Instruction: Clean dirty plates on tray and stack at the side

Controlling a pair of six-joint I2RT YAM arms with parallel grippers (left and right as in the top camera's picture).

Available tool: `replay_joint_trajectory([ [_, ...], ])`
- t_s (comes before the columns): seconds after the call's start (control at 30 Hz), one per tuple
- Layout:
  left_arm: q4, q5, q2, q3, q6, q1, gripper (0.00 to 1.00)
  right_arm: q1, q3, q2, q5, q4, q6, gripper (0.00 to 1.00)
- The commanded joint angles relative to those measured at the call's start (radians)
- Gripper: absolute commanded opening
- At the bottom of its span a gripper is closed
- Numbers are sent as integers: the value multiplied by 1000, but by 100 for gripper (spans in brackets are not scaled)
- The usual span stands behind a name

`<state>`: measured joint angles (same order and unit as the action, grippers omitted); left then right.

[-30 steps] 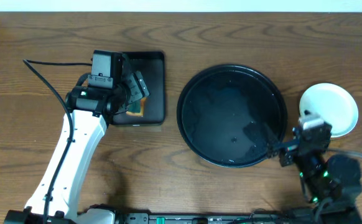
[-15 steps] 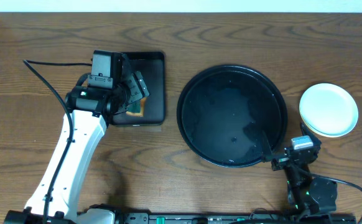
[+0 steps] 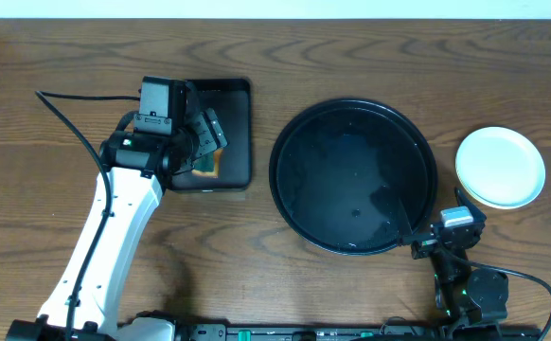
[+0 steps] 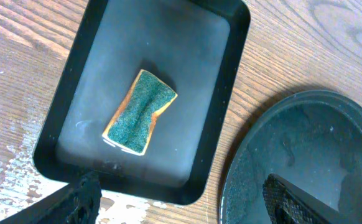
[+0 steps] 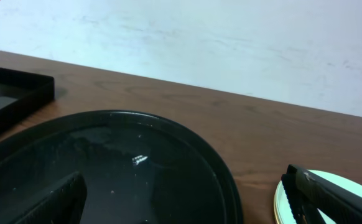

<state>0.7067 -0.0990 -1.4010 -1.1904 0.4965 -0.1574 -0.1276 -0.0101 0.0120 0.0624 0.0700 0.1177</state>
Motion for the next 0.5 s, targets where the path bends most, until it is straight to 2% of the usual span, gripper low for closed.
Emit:
replay_joint_trajectory([
  [0.0, 0, 2, -3, -24, -10, 2, 84, 6, 5, -6, -9, 0, 11, 99],
  [0.33, 0, 4, 3, -24, -12, 3, 84, 6, 5, -6, -9, 0, 11, 99],
  [0.47, 0, 118, 5, -24, -19, 6, 84, 6, 5, -6, -9, 0, 11, 99],
])
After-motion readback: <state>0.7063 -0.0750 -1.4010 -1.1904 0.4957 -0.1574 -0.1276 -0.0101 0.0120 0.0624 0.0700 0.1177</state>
